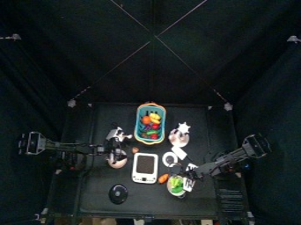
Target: Grab pot
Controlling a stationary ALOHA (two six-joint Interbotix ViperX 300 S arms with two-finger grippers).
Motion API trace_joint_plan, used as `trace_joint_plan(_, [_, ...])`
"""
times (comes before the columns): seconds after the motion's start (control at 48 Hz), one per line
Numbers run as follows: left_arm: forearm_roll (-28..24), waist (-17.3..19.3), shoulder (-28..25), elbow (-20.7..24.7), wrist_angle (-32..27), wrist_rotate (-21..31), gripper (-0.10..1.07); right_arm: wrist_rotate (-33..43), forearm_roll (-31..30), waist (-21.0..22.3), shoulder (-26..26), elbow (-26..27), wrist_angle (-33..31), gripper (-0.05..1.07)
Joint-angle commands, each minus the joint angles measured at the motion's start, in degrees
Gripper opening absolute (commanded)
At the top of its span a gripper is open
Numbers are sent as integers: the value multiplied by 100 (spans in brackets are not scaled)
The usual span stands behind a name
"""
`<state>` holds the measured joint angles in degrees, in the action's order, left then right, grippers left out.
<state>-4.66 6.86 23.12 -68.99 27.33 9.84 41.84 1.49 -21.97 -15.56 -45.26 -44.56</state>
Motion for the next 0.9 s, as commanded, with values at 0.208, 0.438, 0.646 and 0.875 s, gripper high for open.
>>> trace_joint_plan(0.208, [18,9,9,97,26,9,93,-9,-35,211,18,-53,290,84])
trace_joint_plan(0.438, [18,9,9,88,26,9,93,-9,-97,378,229,-167,694,79])
trace_joint_plan(0.646, [9,9,0,88,26,0,93,-9,-246,431,510,-149,800,78])
trace_joint_plan(0.875, [9,9,9,70,26,-9,93,-9,-334,431,633,-44,853,78])
